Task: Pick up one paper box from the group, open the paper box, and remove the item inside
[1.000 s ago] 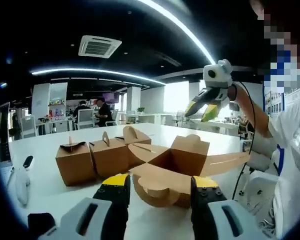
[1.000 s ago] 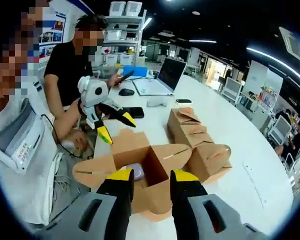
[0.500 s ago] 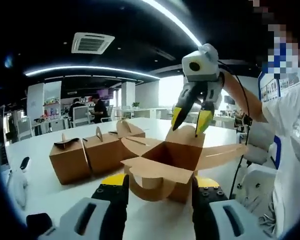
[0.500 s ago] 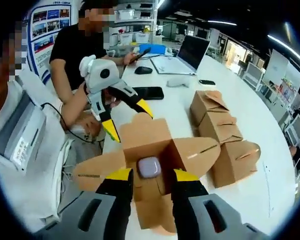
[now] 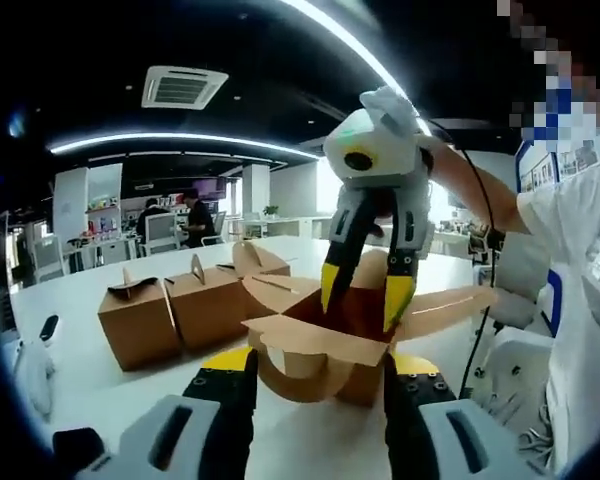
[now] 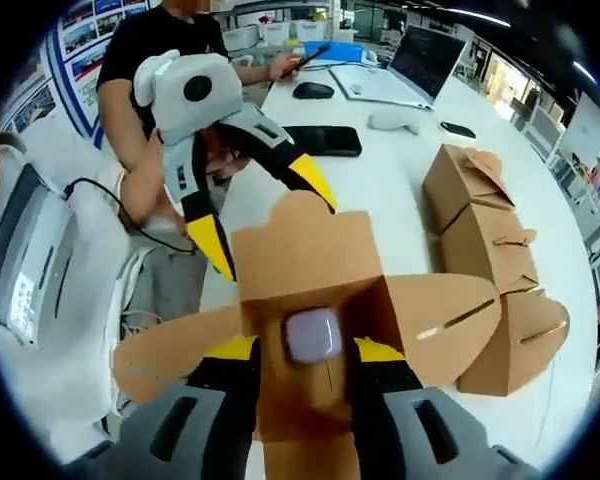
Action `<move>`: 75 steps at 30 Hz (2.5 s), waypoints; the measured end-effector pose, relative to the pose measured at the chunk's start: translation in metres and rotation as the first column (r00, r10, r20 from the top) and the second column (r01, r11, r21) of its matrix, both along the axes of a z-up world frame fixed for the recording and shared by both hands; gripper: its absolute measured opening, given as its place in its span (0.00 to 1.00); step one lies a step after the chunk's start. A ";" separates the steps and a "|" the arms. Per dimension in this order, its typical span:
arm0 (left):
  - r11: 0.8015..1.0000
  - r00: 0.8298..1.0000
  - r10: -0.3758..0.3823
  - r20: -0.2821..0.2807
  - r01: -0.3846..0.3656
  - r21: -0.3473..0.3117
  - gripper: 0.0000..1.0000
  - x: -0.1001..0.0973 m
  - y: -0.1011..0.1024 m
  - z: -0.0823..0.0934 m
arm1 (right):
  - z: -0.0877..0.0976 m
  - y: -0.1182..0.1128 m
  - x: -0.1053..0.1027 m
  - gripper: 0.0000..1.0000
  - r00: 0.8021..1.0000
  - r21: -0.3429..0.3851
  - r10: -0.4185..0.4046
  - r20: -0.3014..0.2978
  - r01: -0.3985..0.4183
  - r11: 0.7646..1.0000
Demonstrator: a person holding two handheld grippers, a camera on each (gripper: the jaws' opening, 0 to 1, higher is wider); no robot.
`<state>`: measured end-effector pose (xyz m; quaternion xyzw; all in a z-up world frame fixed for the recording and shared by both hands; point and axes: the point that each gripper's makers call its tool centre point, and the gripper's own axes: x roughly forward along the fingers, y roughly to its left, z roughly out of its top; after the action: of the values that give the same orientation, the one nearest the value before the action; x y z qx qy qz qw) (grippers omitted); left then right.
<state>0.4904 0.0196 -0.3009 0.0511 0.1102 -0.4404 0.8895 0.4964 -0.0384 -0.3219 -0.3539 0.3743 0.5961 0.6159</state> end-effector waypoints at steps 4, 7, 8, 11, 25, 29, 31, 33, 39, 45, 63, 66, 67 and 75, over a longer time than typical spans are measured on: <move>1.000 1.000 -0.003 -0.002 0.003 0.001 0.52 0.000 -0.001 -0.001 | -0.013 0.001 0.000 0.36 1.000 -0.040 0.010 -0.021 -0.011 0.999; 1.000 1.000 -0.005 -0.003 0.005 -0.002 0.52 0.000 -0.001 -0.001 | -0.020 0.002 0.001 0.36 1.000 -0.060 0.013 -0.028 -0.014 0.998; 1.000 1.000 -0.003 -0.005 0.003 -0.005 0.52 0.001 0.000 -0.001 | -0.022 0.003 0.003 0.36 1.000 -0.062 0.011 -0.028 -0.013 0.998; 1.000 1.000 0.001 -0.009 -0.001 -0.012 0.52 0.002 0.002 -0.002 | -0.029 0.006 0.007 0.36 0.999 -0.069 0.010 -0.032 -0.012 0.998; 1.000 1.000 0.000 -0.012 -0.001 -0.017 0.52 0.002 0.002 -0.003 | -0.055 0.002 0.005 0.36 0.998 -0.143 0.017 -0.054 -0.025 0.989; 1.000 1.000 0.002 -0.012 -0.002 -0.017 0.52 0.002 0.002 -0.003 | -0.055 0.003 0.004 0.36 0.998 -0.139 0.019 -0.052 -0.026 0.990; 1.000 1.000 0.001 -0.012 -0.001 -0.016 0.52 0.002 0.002 -0.004 | -0.056 0.004 0.002 0.36 0.998 -0.138 0.018 -0.061 -0.026 0.990; 1.000 1.000 0.000 -0.011 0.000 -0.016 0.52 0.002 0.001 -0.003 | -0.056 0.004 0.002 0.36 0.997 -0.136 0.017 -0.070 -0.026 0.990; 1.000 1.000 0.000 -0.010 0.000 -0.016 0.51 0.002 0.001 -0.002 | -0.061 0.003 -0.002 0.33 0.990 -0.145 -0.013 -0.138 -0.007 0.989; 1.000 1.000 0.002 -0.009 -0.002 -0.017 0.51 0.003 0.002 -0.002 | -0.062 0.004 -0.005 0.32 0.987 -0.143 -0.023 -0.158 0.001 0.990; 1.000 1.000 -0.002 -0.008 0.002 -0.019 0.50 0.001 0.001 -0.001 | -0.032 -0.005 0.001 0.02 0.991 -0.168 -0.050 -0.126 0.028 0.985; 1.000 1.000 0.004 -0.008 -0.004 -0.022 0.50 0.002 0.003 -0.001 | -0.041 -0.008 -0.004 0.05 0.989 -0.181 -0.031 -0.146 0.004 0.983; 1.000 1.000 0.004 -0.009 -0.005 -0.021 0.50 0.002 0.003 -0.001 | -0.043 -0.009 -0.004 0.09 0.989 -0.174 -0.030 -0.147 0.004 0.985; 1.000 0.999 -0.012 -0.037 0.012 -0.001 0.50 -0.001 0.003 -0.009 | -0.040 -0.004 -0.017 0.31 0.981 -0.132 0.033 -0.191 -0.059 0.990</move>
<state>0.4892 0.0221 -0.3095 0.0433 0.1262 -0.4464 0.8848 0.4798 -0.0428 -0.3621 -0.3458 0.4627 0.6138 0.5381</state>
